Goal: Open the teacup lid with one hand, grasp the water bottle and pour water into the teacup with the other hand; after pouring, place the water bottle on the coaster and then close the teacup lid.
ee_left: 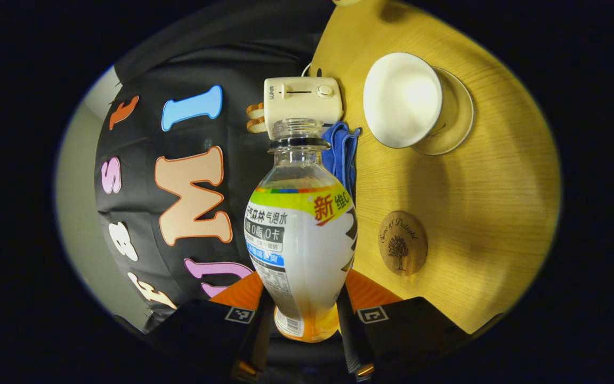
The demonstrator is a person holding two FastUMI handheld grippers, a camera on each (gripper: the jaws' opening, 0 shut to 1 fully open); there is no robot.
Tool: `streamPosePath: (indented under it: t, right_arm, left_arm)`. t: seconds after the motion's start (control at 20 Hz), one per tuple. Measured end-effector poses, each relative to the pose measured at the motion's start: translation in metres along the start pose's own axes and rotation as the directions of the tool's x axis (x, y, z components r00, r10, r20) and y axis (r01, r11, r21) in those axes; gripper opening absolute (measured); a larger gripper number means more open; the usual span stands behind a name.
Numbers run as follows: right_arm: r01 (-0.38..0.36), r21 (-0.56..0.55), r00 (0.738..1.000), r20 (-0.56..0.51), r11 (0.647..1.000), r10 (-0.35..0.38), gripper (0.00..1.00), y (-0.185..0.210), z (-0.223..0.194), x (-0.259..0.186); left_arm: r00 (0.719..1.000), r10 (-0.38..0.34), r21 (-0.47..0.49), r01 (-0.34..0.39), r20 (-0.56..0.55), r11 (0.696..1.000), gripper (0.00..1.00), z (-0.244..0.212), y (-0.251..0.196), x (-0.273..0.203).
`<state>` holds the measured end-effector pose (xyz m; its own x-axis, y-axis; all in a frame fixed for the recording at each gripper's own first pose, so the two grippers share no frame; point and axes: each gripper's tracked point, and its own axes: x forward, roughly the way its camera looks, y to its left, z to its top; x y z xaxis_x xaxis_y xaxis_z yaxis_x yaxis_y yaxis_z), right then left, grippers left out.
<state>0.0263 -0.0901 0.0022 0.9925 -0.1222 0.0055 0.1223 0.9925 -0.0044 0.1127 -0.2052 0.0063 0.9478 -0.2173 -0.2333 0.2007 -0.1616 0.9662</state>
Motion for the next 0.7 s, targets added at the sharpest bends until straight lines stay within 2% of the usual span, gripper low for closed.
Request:
streamPosePath:
  t: [0.3,0.7]
  right_arm:
    - [0.0,0.0,1.0,0.0,1.0,0.0,0.32,-0.0001,0.0,-0.0001]
    - [-0.001,0.0,1.0,0.001,1.0,0.001,0.32,-0.0002,0.0001,0.0002]
  left_arm:
    - [1.0,-0.001,0.126,0.002,-0.009,0.992,0.54,0.002,0.0002,0.002]
    - [1.0,0.005,0.262,-0.001,-0.015,0.965,0.55,0.0043,0.0046,0.0084]
